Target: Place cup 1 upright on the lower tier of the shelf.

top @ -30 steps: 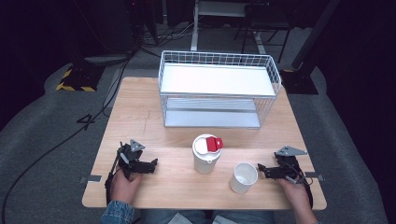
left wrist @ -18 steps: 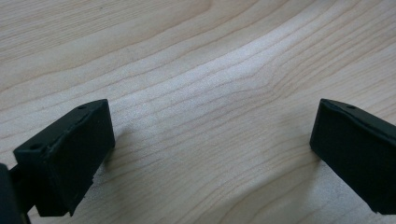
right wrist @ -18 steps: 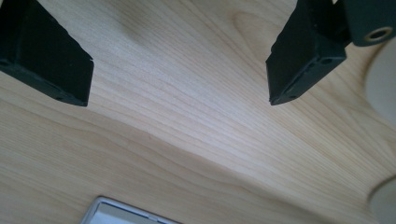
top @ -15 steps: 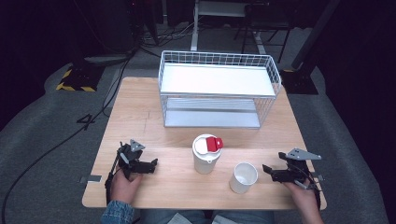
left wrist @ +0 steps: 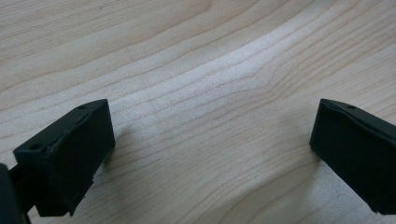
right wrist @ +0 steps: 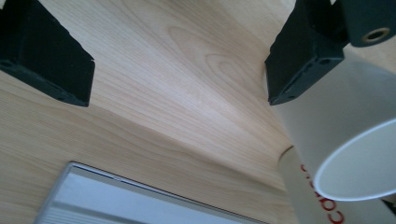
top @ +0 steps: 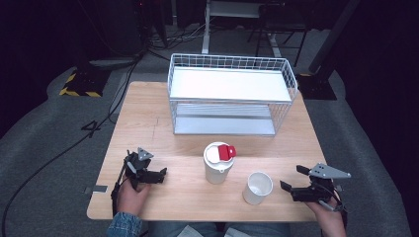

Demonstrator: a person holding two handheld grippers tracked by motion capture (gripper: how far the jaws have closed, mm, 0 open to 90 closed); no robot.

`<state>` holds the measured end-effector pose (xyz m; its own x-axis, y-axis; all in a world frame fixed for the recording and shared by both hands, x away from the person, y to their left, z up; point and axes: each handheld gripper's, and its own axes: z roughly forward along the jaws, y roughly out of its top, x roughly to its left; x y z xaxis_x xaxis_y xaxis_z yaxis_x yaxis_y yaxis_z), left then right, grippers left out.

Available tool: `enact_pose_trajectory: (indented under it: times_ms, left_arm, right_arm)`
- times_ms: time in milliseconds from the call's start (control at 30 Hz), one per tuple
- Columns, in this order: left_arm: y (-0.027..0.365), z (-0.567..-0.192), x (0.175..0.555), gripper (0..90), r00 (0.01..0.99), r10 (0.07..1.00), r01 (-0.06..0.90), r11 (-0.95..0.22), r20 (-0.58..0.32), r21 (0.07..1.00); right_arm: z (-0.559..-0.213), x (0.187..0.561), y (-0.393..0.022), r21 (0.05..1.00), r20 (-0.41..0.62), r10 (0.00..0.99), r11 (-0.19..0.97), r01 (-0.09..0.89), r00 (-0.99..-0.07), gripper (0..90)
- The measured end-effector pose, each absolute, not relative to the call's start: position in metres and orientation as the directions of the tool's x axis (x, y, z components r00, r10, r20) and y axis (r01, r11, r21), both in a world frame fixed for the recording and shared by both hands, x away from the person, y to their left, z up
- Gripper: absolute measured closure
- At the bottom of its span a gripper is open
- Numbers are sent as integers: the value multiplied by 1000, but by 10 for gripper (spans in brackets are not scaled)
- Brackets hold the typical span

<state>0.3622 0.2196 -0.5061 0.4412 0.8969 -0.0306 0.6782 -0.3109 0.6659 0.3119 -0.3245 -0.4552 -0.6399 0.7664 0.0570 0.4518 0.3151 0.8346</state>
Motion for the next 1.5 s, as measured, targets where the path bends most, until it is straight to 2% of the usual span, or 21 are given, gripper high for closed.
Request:
enact_pose_trajectory:
  times_ms: [333, 700, 1133, 1500]
  left_arm:
    - [220, -506, 362, 4, 441, 897, 678, -311, -31, 666]
    - [220, -506, 362, 4, 440, 897, 678, -309, -32, 667]
    - [220, -506, 362, 4, 441, 897, 678, -311, -31, 666]
    - [220, -506, 362, 4, 440, 897, 678, -309, -32, 667]
  right_arm:
    - [-450, 295, -314, 849, 58, 694, 344, 401, -717, 83]
    - [-460, 291, -286, 836, 70, 599, 401, 374, -798, 74]
    - [-487, 293, -260, 803, 30, 566, 478, 357, -824, 62]
    - [-497, 296, -249, 827, 47, 577, 434, 356, -815, 73]
